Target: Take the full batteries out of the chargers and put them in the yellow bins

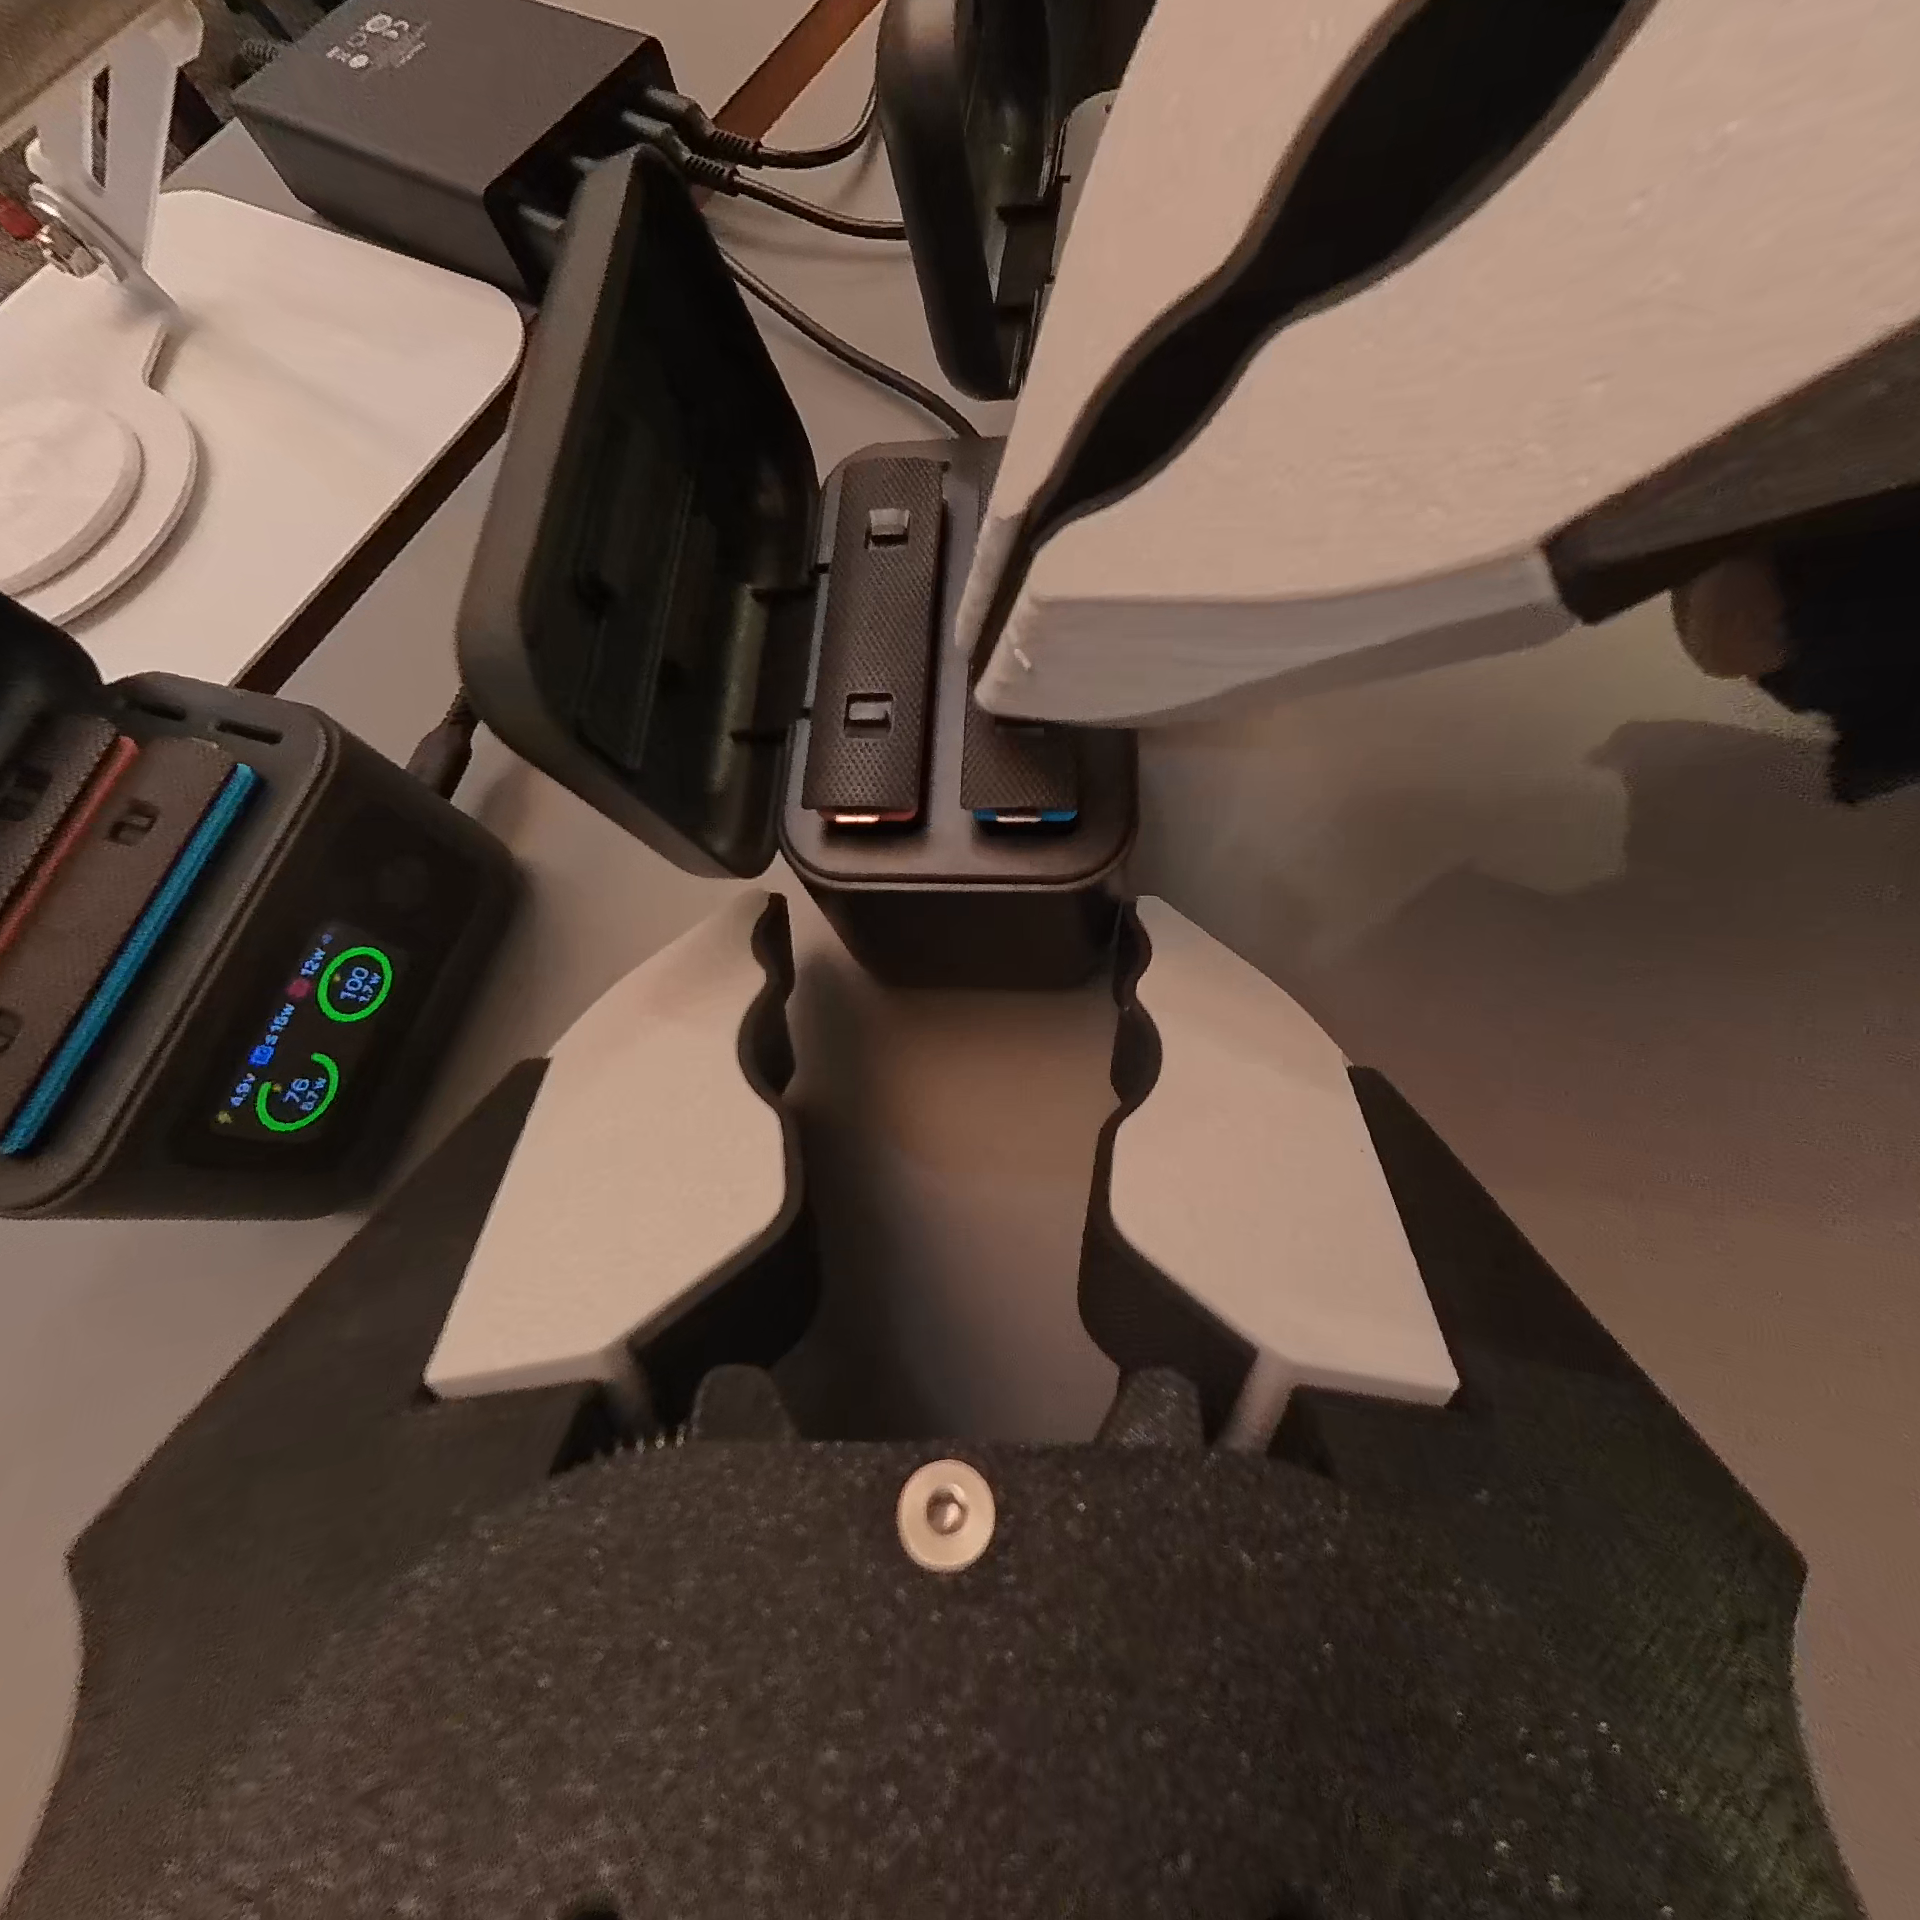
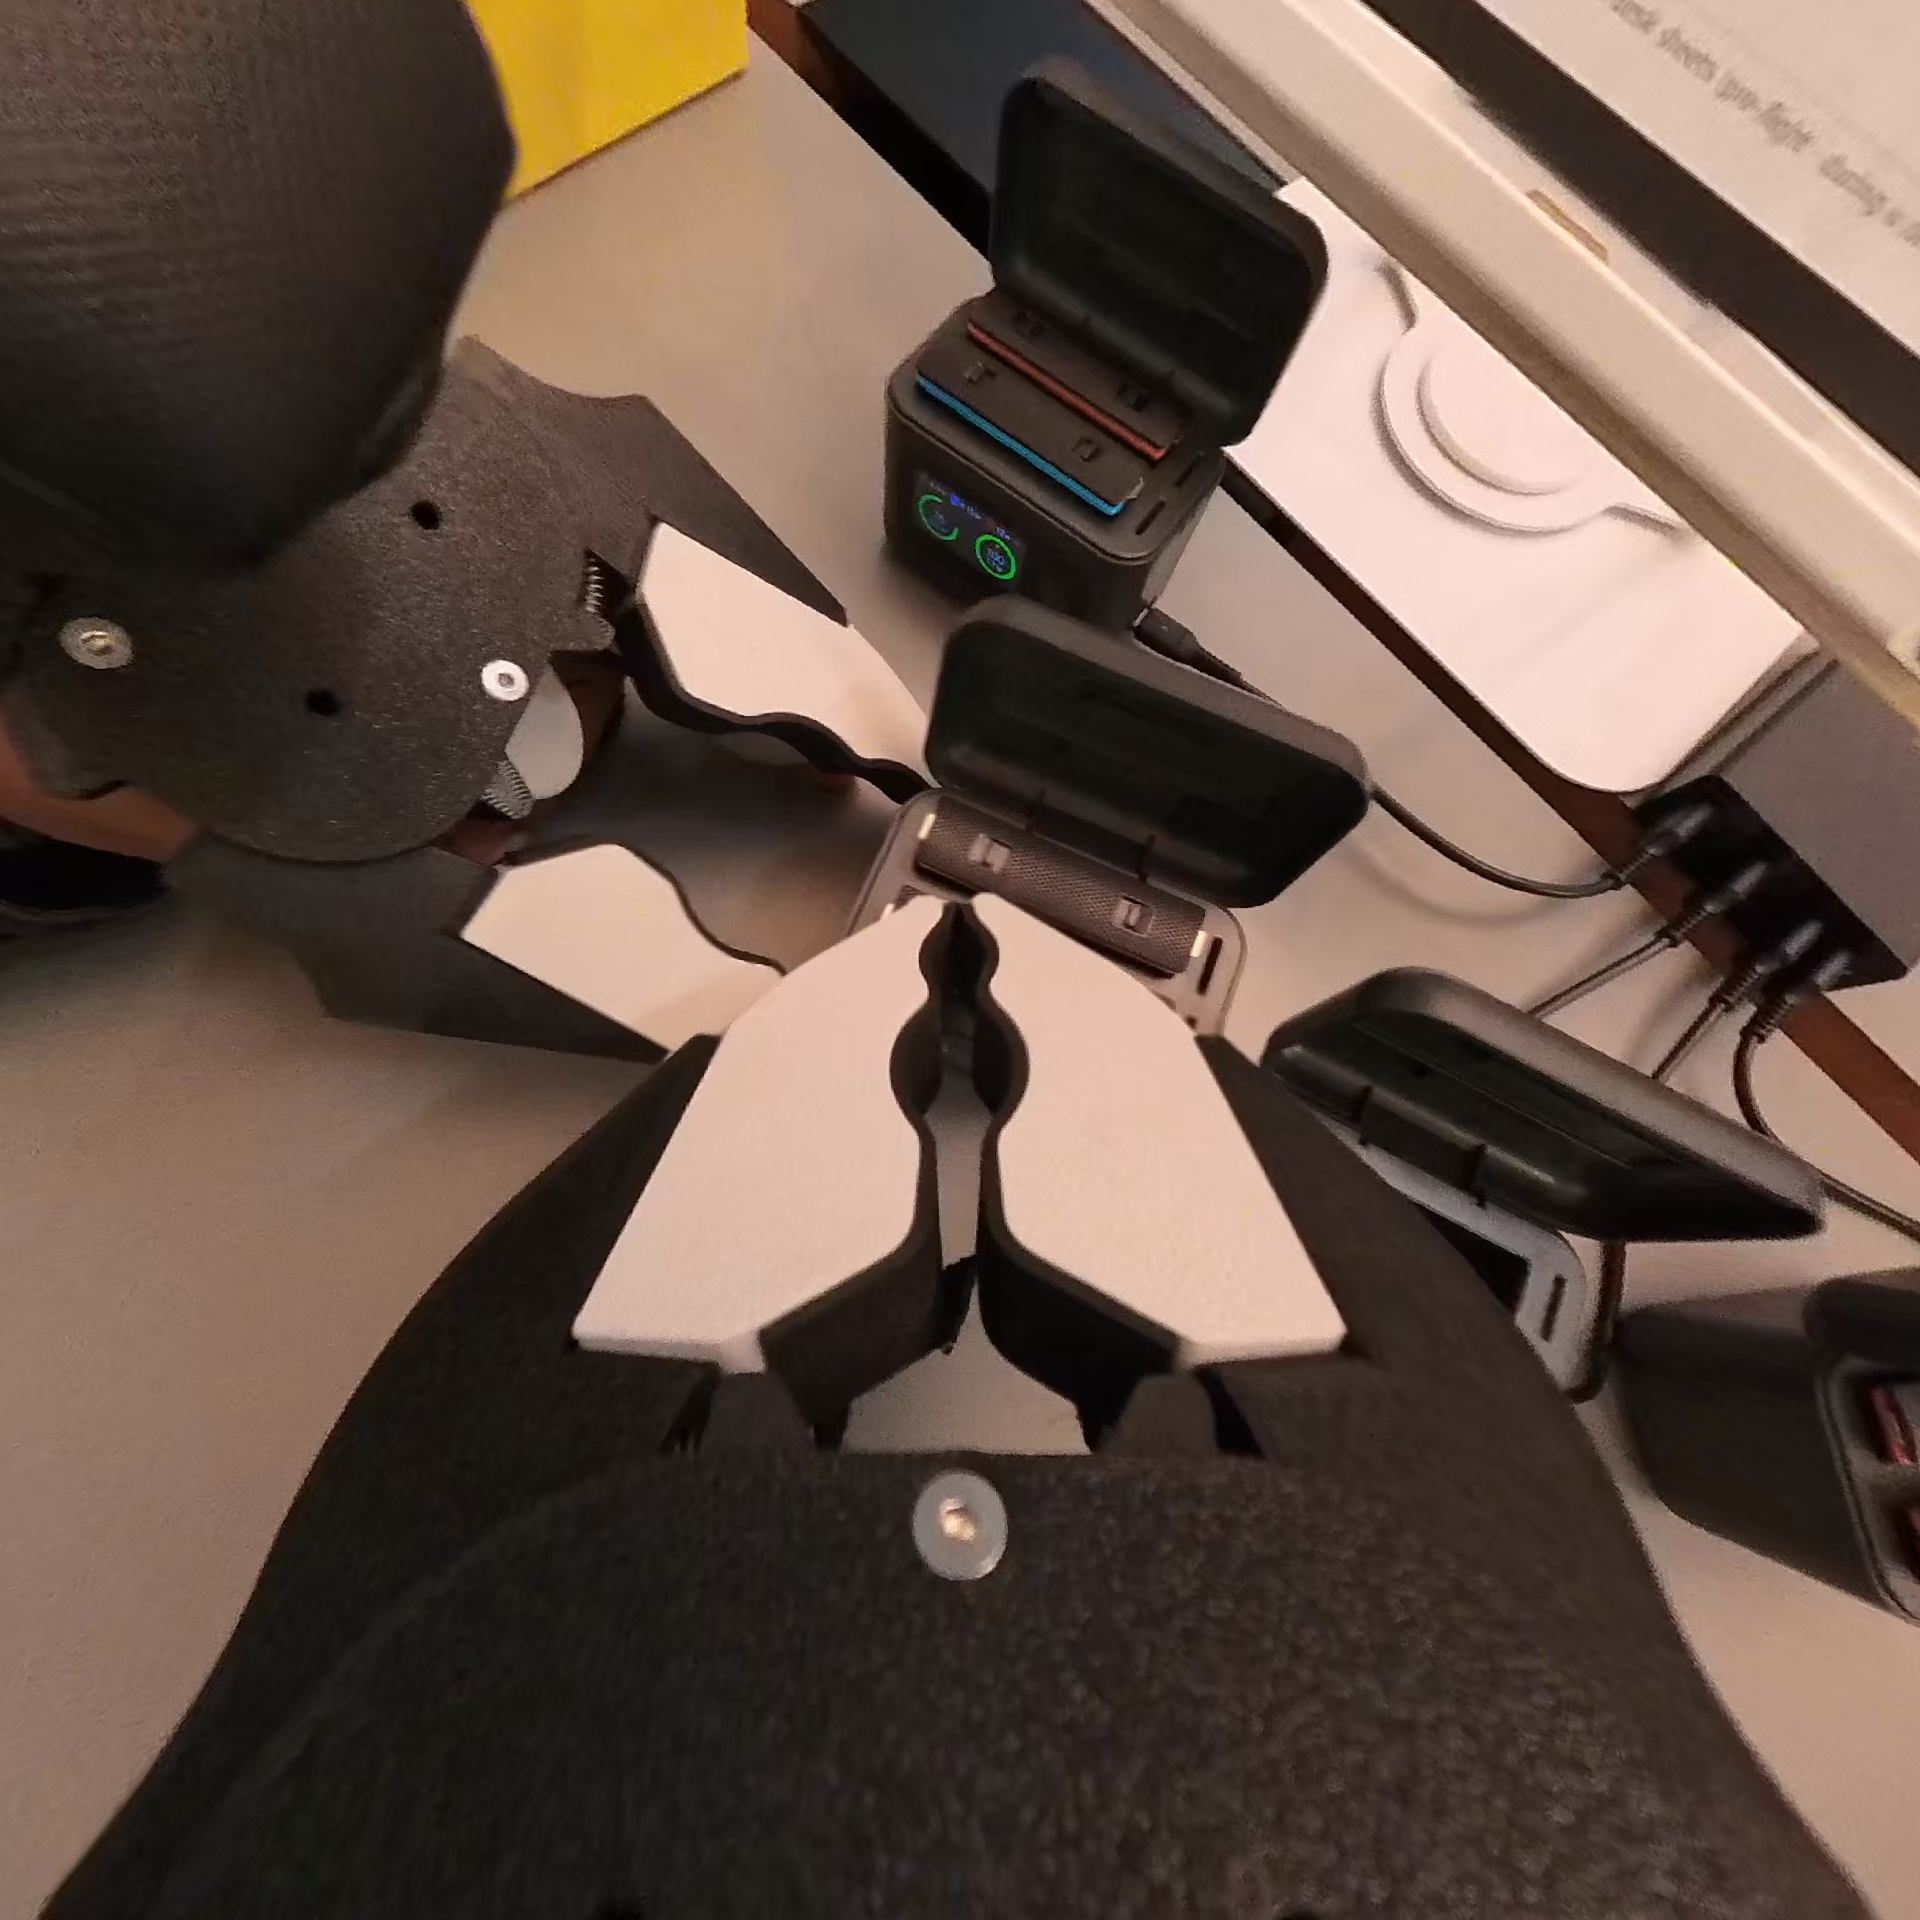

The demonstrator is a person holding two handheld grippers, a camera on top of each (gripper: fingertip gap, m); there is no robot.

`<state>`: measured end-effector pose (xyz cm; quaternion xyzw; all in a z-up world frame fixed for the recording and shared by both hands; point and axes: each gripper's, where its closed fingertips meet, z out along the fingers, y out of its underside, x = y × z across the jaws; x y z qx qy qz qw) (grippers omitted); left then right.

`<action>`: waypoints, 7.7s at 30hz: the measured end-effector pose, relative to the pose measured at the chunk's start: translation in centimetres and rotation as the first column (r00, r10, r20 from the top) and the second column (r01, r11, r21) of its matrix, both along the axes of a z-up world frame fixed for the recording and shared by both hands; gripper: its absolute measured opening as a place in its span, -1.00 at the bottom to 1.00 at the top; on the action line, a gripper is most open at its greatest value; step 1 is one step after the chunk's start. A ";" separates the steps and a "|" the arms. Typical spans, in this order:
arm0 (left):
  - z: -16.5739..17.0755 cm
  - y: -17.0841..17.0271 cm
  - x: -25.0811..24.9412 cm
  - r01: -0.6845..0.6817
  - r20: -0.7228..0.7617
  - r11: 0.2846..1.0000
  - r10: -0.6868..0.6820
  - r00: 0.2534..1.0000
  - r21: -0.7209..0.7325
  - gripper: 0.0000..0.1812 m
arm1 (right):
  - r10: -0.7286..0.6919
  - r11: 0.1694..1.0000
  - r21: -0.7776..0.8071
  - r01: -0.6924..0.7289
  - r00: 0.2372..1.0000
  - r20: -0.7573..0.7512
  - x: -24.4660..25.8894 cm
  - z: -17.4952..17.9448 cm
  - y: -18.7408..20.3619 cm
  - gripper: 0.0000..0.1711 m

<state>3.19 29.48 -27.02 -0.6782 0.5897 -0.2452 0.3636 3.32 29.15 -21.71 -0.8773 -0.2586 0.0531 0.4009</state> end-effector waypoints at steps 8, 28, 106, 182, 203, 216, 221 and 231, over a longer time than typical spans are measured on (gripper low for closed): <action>0.0 0.0 0.0 0.000 0.000 1.000 0.000 1.000 0.001 -0.35 | 0.035 0.999 -0.028 -0.035 0.999 0.032 -0.5 -0.4 -0.2 -1.00; -0.1 0.0 0.0 -0.002 -0.001 1.000 0.002 1.000 -0.009 -0.34 | 0.028 0.999 0.036 -0.025 0.994 -0.104 0.3 1.3 -0.7 -1.00; 6.0 1.4 4.2 -0.061 -0.094 0.964 0.089 0.992 0.260 -1.00 | -0.081 0.949 0.269 0.164 0.953 -0.293 7.5 2.0 -1.5 -1.00; 10.7 2.3 -0.1 -0.118 0.016 0.861 0.127 0.992 0.495 -1.00 | -0.133 0.934 0.275 0.229 0.935 -0.328 9.7 2.7 -1.2 -1.00; 15.4 -2.0 -12.7 -0.469 0.468 0.847 0.318 0.824 0.251 -0.95 | -0.020 0.919 0.378 0.110 0.972 -0.233 7.4 3.1 -1.8 -1.00; 18.0 4.8 -27.2 -0.543 0.182 0.796 0.512 0.840 0.269 -0.59 | -0.003 0.912 0.405 0.070 0.986 -0.164 6.8 2.7 -2.0 -1.00; 12.7 8.7 -29.9 -0.321 -0.264 0.869 0.432 0.862 0.376 -0.60 | 0.005 0.913 0.405 0.056 0.989 -0.148 6.7 2.5 -2.2 -1.00; 6.2 2.0 -29.6 0.224 -0.701 0.970 -0.094 0.707 0.096 -0.52 | 0.020 0.919 0.394 0.019 0.995 -0.095 6.5 1.4 -2.2 -1.00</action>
